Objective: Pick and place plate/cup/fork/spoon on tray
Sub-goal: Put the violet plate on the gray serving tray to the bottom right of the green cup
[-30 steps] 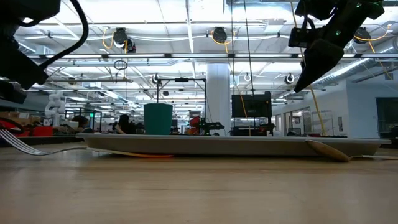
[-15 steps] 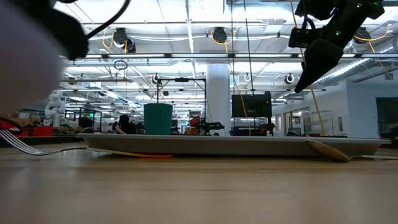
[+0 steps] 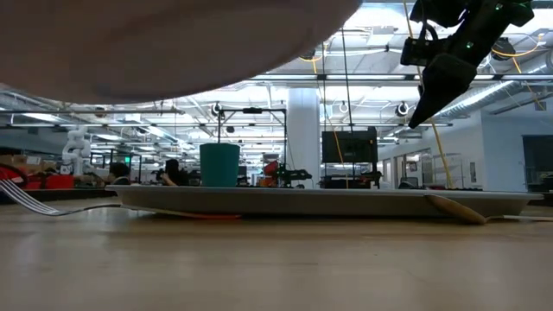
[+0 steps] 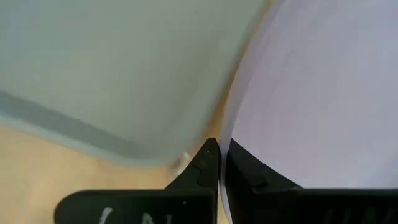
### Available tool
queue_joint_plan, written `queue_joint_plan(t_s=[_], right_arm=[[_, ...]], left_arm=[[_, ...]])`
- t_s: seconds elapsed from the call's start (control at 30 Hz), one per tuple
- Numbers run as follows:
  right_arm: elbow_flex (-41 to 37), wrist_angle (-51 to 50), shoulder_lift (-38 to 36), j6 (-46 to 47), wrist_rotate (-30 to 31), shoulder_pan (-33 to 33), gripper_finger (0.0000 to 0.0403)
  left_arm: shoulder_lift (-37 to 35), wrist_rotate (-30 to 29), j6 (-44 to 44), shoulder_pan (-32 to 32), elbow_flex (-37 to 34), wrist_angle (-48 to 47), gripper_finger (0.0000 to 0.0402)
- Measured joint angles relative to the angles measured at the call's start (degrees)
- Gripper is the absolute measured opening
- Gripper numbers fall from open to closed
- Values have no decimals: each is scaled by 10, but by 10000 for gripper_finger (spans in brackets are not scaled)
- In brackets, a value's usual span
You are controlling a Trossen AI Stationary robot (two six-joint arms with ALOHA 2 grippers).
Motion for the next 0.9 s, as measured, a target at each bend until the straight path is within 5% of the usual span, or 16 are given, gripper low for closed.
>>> queue_joint_plan(t_s=[0.5, 0.9], right_arm=[[0, 11, 0, -11, 0, 0, 199], [0, -5, 0, -12, -1, 4, 199]], left_arm=[[22, -42, 146, 177, 114, -92, 6], [238, -68, 317, 187, 376, -208, 6]])
